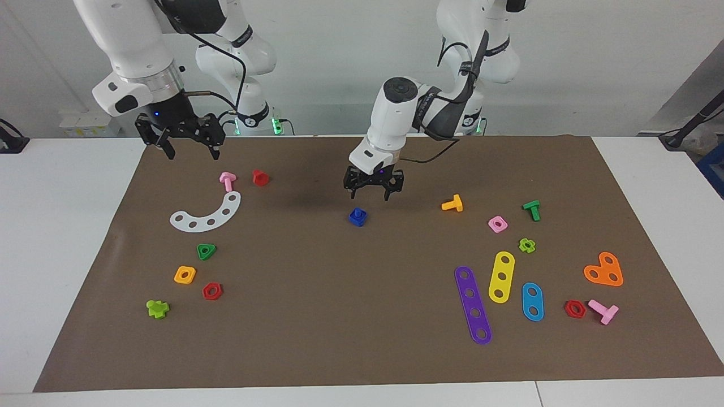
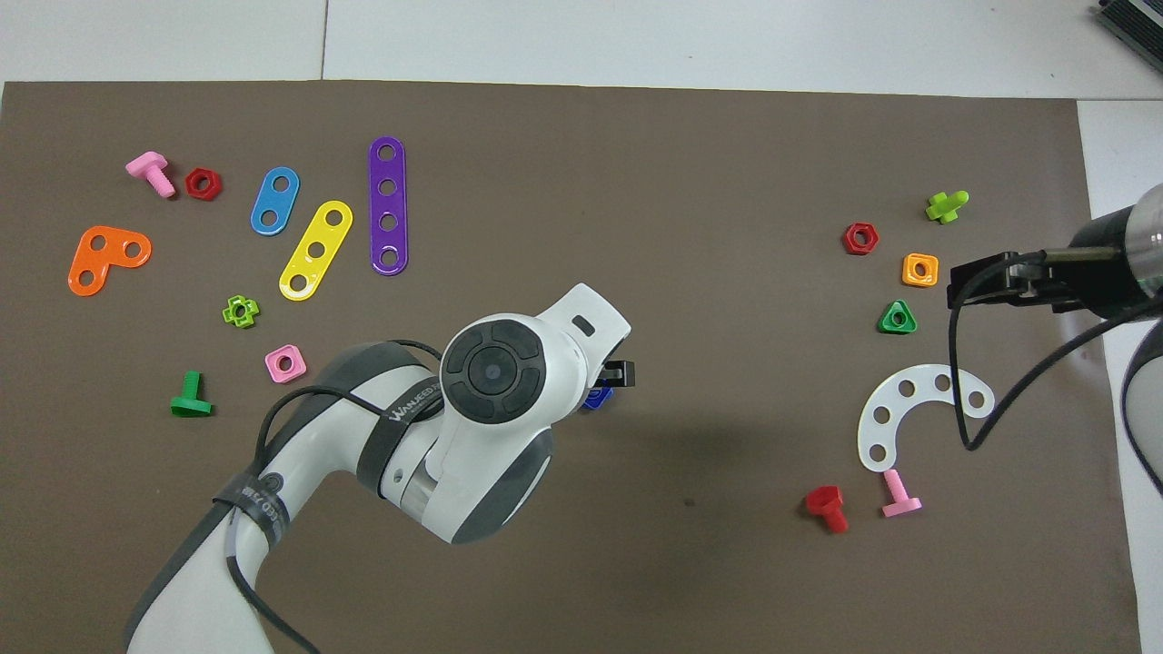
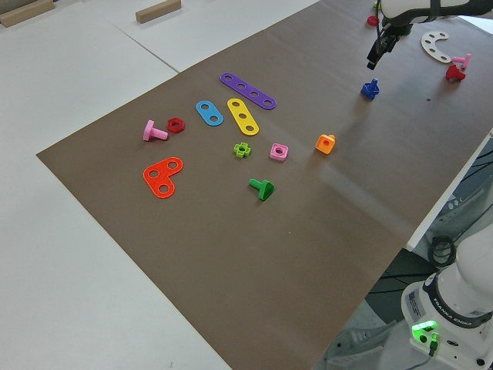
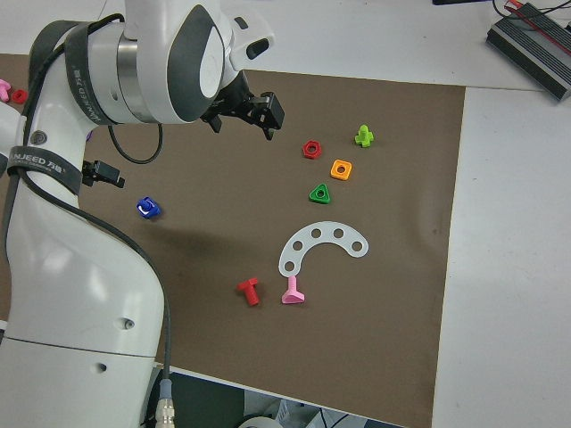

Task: Unscrew and place screws in storage area

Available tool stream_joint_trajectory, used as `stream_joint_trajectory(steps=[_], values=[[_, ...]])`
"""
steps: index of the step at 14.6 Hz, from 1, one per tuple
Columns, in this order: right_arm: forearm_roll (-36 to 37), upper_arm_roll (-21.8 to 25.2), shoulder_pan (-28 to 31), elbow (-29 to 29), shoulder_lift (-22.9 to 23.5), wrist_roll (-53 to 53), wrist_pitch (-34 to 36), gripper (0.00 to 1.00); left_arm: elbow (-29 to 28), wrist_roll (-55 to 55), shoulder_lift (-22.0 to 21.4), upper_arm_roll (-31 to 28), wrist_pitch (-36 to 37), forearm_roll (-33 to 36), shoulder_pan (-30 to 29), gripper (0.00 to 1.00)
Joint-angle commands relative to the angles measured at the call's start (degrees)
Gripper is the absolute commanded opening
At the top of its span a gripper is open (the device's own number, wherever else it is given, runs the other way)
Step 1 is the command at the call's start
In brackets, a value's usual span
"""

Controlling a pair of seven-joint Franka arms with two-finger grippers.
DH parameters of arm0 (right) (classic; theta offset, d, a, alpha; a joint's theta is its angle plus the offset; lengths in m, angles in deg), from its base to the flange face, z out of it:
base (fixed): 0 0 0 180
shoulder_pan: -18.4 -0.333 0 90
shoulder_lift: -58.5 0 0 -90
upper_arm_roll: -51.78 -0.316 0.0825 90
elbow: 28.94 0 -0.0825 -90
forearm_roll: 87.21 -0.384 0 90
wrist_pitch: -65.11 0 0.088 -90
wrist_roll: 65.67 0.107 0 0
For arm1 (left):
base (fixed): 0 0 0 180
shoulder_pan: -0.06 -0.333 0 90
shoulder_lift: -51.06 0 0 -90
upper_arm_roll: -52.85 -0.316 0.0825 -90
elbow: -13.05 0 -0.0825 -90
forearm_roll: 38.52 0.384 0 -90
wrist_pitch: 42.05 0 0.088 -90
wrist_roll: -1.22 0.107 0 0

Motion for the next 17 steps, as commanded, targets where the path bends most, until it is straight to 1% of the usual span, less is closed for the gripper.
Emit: stream_joint_trajectory(steps=[1,2,4,12,15,17], values=[[0.1,-0.3,0.3,1.0,-1.1,-1.2,0.8,1.00,2.9,-0.2,4.3,-0.8,-1.0,3.2,1.9,1.00],[0.1,-0.3,0.3,1.0,-1.1,-1.2,0.8,1.00,3.3,0.0,5.5,-0.8,-1.4,4.8,2.3,1.00],[0.1,-0.3,0.3,1.0,-1.1,-1.2,0.8,1.00,3.2,1.0,5.9,-0.8,-1.9,6.1,2.4,1.00],[0.1,-0.3,0.3,1.0,-1.1,-1.2,0.8,1.00,2.6,10.1,7.1,-0.8,-3.3,6.0,3.2,0.99],[0.1,-0.3,0.3,1.0,-1.1,-1.2,0.8,1.00,2.0,11.2,7.8,-0.8,-5.6,6.0,4.6,0.99],[0.1,-0.3,0.3,1.0,-1.1,-1.2,0.8,1.00,2.0,12.5,7.9,-0.8,-5.6,6.1,4.7,0.98]])
